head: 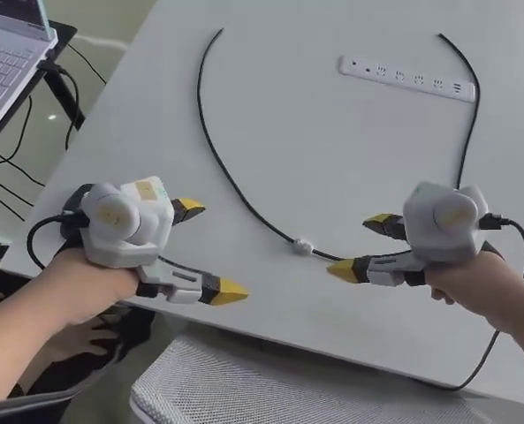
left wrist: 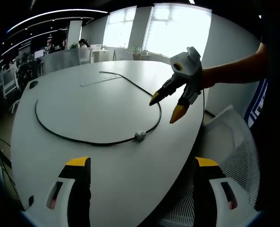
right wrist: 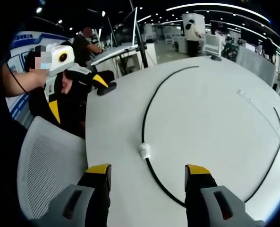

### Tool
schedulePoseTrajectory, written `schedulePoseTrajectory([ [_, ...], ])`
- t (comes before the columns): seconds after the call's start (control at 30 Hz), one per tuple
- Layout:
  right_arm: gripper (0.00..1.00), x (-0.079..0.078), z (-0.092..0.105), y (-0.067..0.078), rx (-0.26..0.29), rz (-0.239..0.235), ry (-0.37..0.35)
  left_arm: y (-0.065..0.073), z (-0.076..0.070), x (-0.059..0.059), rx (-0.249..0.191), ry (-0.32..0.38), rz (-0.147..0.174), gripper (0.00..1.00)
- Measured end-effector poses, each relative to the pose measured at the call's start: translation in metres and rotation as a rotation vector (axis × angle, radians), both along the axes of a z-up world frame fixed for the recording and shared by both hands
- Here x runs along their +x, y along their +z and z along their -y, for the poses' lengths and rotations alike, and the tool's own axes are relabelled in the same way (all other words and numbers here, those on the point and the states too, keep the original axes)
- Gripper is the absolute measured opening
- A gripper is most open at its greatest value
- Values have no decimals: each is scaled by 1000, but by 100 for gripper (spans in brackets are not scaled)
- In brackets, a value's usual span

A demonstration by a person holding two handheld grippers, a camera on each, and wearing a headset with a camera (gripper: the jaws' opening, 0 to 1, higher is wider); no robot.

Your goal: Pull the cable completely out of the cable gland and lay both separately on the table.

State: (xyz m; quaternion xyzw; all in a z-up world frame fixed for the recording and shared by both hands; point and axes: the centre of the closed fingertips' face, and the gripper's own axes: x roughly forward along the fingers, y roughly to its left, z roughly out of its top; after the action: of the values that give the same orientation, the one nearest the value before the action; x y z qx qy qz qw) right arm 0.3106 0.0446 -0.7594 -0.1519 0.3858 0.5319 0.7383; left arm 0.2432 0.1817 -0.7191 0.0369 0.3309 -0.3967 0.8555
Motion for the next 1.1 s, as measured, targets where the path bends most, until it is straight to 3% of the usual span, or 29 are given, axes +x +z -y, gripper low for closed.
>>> schedulePoseTrajectory([
  [0.5, 45, 5, -21, -21, -66, -40, 80, -4, -4, -3, 3, -4, -19, 88],
  [1.1, 35, 10, -41, -45, -139, -59, 189, -13, -9, -2, -2, -16, -43, 86],
])
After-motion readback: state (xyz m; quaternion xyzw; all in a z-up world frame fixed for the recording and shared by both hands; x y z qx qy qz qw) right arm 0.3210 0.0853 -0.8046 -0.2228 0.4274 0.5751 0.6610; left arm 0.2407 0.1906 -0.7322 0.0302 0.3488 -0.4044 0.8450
